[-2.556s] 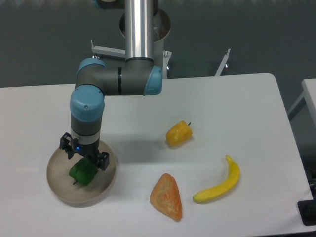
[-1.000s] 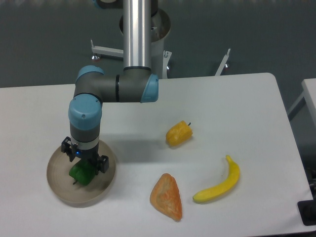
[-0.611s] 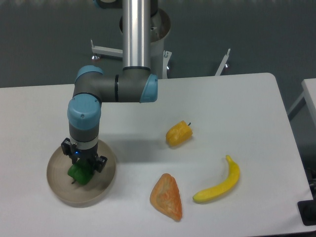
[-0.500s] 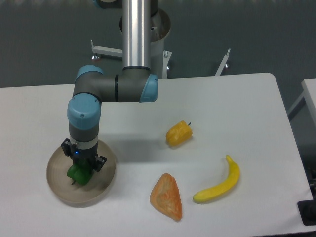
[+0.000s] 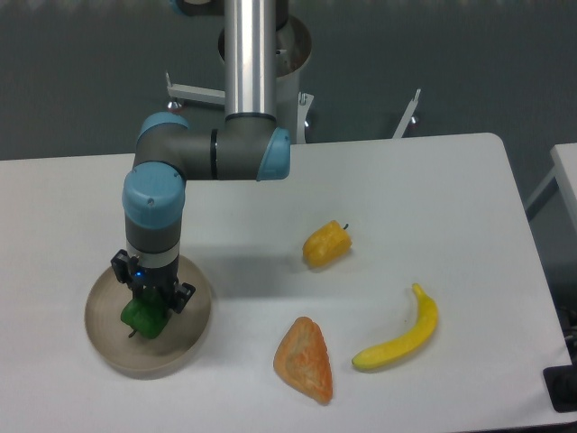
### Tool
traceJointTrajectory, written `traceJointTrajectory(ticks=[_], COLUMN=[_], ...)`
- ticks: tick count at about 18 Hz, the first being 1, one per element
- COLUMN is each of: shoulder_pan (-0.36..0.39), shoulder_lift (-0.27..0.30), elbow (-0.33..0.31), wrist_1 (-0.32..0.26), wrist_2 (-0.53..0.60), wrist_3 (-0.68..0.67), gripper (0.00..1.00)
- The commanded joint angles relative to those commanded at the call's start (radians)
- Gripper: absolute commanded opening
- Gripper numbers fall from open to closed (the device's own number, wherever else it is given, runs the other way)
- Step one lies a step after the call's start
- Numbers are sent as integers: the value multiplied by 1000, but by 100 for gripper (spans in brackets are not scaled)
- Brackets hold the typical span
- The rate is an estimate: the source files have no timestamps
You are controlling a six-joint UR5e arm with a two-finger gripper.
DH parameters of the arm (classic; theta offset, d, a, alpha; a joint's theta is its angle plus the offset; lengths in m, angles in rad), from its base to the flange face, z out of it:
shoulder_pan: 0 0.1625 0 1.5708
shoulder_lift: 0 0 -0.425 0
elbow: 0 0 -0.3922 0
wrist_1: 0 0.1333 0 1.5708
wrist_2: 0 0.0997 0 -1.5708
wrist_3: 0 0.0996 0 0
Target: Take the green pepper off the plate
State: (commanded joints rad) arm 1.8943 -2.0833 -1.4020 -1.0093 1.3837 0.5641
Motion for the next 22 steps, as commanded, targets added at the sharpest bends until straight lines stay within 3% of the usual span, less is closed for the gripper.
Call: traceJointTrajectory(ticks=[6,15,22], shoulder_pan=[149,325,364], shoulder_lift=[63,78,75], elbow=[-2,12,21], wrist_1=[-98,-98,-91], wrist_2=[2,44,46], wrist_3=[245,548,609], gripper=[36,36,36])
